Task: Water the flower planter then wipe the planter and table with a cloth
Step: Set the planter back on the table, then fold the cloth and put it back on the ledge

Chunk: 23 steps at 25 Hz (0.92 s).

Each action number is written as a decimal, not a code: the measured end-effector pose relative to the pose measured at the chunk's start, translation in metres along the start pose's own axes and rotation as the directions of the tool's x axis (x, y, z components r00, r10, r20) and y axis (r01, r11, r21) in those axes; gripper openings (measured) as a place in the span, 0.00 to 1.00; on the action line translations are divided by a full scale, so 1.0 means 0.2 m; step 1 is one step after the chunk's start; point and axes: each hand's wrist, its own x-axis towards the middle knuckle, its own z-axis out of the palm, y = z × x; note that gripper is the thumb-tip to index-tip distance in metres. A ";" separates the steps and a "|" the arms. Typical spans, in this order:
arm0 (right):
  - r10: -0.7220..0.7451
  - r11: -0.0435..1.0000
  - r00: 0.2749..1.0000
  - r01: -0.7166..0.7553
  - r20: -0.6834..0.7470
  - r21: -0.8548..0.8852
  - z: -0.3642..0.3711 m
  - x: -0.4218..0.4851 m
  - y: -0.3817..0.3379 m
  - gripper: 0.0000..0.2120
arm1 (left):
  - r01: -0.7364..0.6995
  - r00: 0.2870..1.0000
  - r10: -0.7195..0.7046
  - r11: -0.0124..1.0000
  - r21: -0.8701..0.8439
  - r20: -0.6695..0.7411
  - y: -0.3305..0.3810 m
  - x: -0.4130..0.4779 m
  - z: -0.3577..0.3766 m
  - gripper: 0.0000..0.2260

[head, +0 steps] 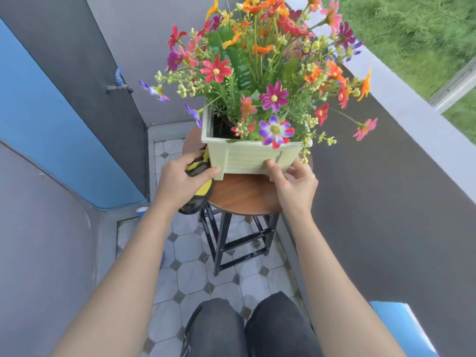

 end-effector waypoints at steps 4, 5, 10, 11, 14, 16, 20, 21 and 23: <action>0.018 1.000 1.000 -0.018 0.020 -0.005 0.01 -0.01 0.02 0.08 | 0.028 1.000 -0.028 0.999 -0.021 0.013 0.00 -0.01 -0.01 0.22; 0.022 1.000 0.999 -0.022 0.031 -0.012 0.01 -0.02 0.02 0.07 | 0.040 0.999 -0.040 0.999 -0.018 0.019 0.00 -0.01 -0.01 0.22; 0.191 0.977 0.980 -0.184 0.056 -0.110 -0.01 -0.06 -0.03 0.23 | 0.237 0.970 -0.237 0.972 -0.005 -0.054 -0.01 -0.07 -0.11 0.20; 0.235 0.962 0.971 -0.228 0.034 -0.148 -0.01 -0.09 -0.07 0.28 | 0.281 0.957 -0.279 0.960 0.006 -0.082 -0.01 -0.10 -0.15 0.20; 0.380 0.894 0.925 -0.375 -0.026 -0.245 0.01 -0.26 -0.18 0.34 | 0.378 0.919 -0.372 0.926 0.019 -0.132 0.04 -0.19 -0.27 0.19; 0.439 0.845 0.899 -0.412 0.001 -0.341 0.03 -0.46 -0.27 0.29 | 0.413 0.904 -0.408 0.910 0.017 -0.123 0.13 -0.25 -0.38 0.17; 0.373 0.872 0.836 -0.167 0.402 -0.461 0.15 -0.73 -0.59 0.18 | 0.451 0.882 -0.452 0.892 -0.035 -0.133 0.32 -0.32 -0.67 0.17; 0.330 0.890 0.810 -0.096 0.484 -0.446 0.20 -0.73 -0.67 0.17 | 0.451 0.880 -0.450 0.892 -0.036 -0.153 0.36 -0.33 -0.75 0.17; 0.236 0.933 0.763 -0.005 0.602 -0.359 0.32 -0.68 -0.88 0.16 | 0.456 0.867 -0.456 0.889 -0.048 -0.203 0.46 -0.33 -0.91 0.15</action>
